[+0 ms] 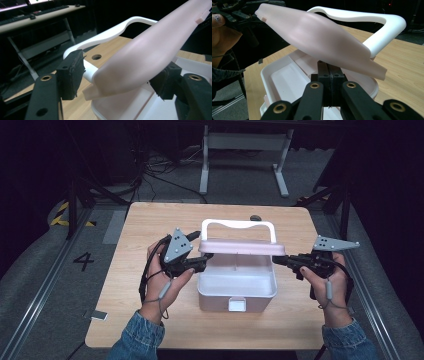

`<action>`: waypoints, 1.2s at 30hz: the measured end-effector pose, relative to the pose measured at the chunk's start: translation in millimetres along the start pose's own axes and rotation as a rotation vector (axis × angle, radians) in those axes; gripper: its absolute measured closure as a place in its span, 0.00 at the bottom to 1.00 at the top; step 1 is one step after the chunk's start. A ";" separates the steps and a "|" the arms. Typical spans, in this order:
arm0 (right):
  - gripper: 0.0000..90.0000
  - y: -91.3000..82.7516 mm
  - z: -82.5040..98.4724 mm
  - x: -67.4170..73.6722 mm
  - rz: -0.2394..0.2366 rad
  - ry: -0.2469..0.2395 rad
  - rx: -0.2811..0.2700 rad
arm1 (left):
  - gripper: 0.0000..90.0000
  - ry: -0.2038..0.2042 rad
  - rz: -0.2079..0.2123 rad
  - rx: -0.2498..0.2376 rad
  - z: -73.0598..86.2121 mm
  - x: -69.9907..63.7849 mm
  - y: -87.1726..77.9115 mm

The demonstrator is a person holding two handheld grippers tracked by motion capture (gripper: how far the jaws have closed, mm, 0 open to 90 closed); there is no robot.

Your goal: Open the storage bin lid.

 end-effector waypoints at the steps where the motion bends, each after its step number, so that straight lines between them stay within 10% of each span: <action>1: 1.00 -0.2 -0.1 -0.1 0.000 0.002 -0.001 | 0.43 0.002 0.004 0.001 -0.2 -0.8 1.2; 11: 1.00 -5.1 0.6 -0.6 0.005 -0.001 0.002 | 0.64 0.081 0.011 0.048 -6.9 -0.5 6.3; 36: 0.97 -70.4 22.7 -14.2 0.162 0.062 -0.029 | 0.74 0.000 0.026 0.097 -30.3 40.3 34.3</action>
Point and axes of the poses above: each handheld gripper's, and its own axes: y roughly forward along the jaws, z roughly out of its underside, x roughly to its left, the point moved 5 cm from there along y, roughly forward along the jaws, and after that the axes turned 3 degrees about -x, right-handed, at the moved point
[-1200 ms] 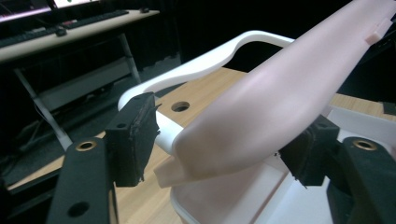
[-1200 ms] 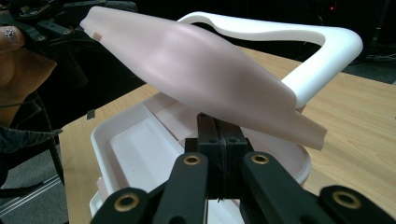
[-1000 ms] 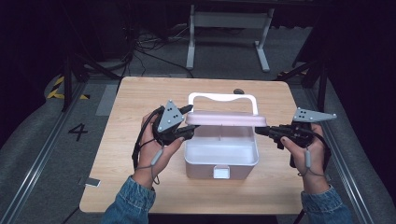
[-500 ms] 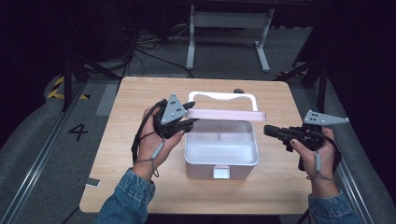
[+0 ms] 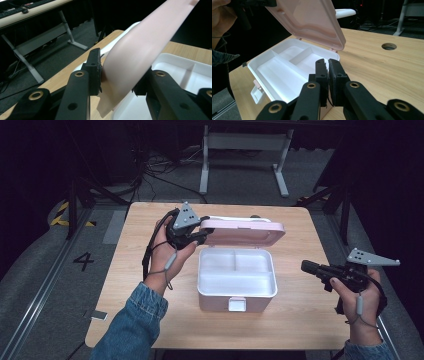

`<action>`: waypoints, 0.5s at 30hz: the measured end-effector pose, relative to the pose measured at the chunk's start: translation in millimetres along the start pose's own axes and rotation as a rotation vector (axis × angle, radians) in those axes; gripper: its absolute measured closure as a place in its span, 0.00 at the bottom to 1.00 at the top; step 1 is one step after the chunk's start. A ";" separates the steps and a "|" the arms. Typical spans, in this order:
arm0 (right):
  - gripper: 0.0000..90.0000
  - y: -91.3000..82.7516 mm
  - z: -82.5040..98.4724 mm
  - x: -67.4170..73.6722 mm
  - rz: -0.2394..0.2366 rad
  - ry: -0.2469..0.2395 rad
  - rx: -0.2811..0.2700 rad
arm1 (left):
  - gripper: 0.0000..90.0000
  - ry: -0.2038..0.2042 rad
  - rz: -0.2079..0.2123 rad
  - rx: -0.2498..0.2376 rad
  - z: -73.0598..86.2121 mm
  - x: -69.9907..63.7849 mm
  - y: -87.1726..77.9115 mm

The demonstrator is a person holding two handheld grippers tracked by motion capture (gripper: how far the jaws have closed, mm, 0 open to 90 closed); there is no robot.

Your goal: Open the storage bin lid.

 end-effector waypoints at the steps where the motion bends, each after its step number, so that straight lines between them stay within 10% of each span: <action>1: 0.96 -1.3 0.7 -0.5 0.007 0.006 -0.001 | 0.74 0.003 -0.001 0.004 -0.7 1.6 1.2; 15: 0.95 1.1 2.4 -4.6 0.007 0.010 0.004 | 0.72 -0.041 -0.025 0.021 -6.0 24.4 23.3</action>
Point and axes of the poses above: each handheld gripper's, and its own axes: y roughly forward along the jaws, z roughly out of its underside, x roughly to its left, the point moved 5 cm from there along y, roughly forward along the jaws, and after that the axes turned 3 degrees about -x, right-handed, at the moved point
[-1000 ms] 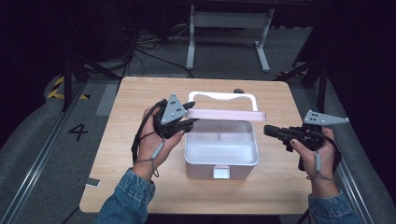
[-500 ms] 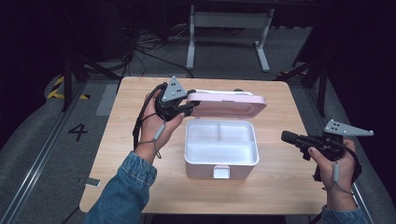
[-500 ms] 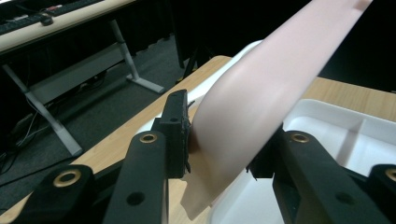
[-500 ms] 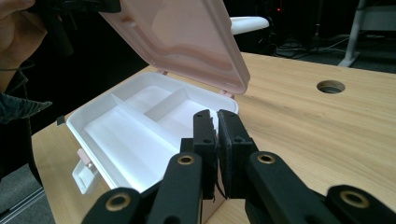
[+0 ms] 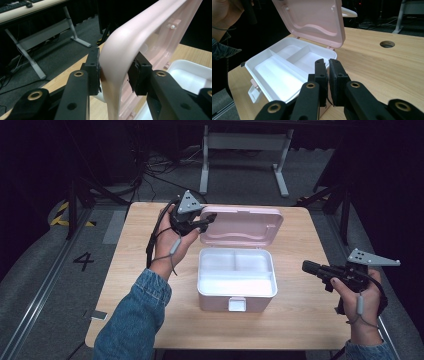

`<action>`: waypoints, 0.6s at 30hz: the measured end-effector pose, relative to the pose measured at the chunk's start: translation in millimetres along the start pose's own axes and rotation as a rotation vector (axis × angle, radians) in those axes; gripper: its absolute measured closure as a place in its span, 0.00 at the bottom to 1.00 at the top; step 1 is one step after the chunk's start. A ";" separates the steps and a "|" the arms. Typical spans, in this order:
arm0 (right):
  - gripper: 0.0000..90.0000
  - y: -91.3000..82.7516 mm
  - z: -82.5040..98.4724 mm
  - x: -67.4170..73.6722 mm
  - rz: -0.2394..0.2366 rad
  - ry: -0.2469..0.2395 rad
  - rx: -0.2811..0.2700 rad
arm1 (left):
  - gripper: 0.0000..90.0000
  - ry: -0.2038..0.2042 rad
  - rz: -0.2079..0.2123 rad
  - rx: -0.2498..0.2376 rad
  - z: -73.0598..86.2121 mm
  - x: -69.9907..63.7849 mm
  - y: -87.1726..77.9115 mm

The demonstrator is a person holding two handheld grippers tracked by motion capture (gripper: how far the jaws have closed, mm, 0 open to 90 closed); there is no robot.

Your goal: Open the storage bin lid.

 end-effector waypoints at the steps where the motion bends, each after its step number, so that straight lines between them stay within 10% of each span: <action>1: 0.95 0.3 0.0 0.0 -0.002 0.001 0.000 | 0.72 -0.004 -0.005 0.002 -0.2 1.6 2.3; 18: 0.77 4.4 7.8 -12.2 0.033 0.011 0.061 | 0.67 -0.080 -0.026 0.034 4.6 28.4 35.0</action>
Point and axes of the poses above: each handheld gripper's, and its own axes: y roughly forward along the jaws, z roughly out of its underside, x roughly to its left, the point moved 5 cm from there along y, roughly forward along the jaws, and after that the axes turned 3 degrees about -x, right-handed, at the moved point
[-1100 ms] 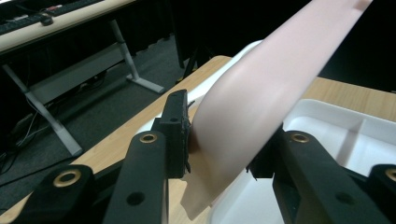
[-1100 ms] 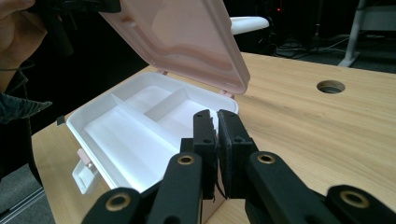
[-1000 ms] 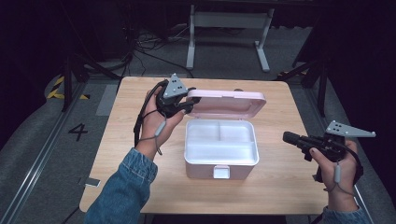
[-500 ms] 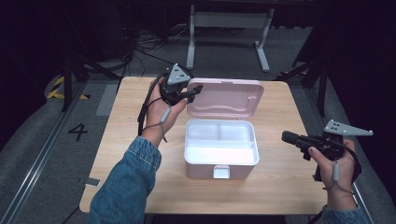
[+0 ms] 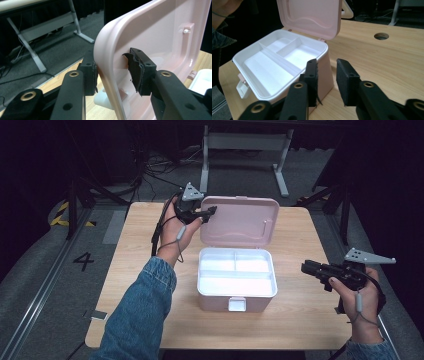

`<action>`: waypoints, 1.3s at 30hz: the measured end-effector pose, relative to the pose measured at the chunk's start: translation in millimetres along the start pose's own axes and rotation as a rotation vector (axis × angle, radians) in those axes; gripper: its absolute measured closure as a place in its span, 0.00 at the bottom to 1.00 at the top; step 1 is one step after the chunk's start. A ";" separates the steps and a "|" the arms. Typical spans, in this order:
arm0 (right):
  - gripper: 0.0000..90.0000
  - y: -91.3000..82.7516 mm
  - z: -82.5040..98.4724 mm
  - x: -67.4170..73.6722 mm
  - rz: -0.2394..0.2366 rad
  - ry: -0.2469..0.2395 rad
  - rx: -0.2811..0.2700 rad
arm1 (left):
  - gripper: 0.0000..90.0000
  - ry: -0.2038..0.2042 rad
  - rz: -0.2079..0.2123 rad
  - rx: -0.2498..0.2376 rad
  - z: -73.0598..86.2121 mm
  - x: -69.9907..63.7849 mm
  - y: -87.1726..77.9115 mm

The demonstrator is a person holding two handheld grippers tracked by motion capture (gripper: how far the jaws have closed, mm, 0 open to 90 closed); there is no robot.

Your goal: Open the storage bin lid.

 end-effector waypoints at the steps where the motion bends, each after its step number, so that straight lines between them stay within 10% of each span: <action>1: 0.74 1.1 1.4 -1.7 0.005 -0.006 0.014 | 0.66 -0.005 -0.004 0.004 0.4 1.3 1.8; 39: 0.68 -1.6 11.5 -18.7 0.056 0.000 0.037 | 0.75 -0.037 -0.133 0.158 34.7 32.2 48.6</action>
Point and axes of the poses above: each handheld gripper's, and its own axes: y roughly forward along the jaws, z roughly out of its underside, x roughly to its left, the point moved 5 cm from there along y, roughly forward along the jaws, and after that the axes turned 3 degrees about -x, right-handed, at the moved point
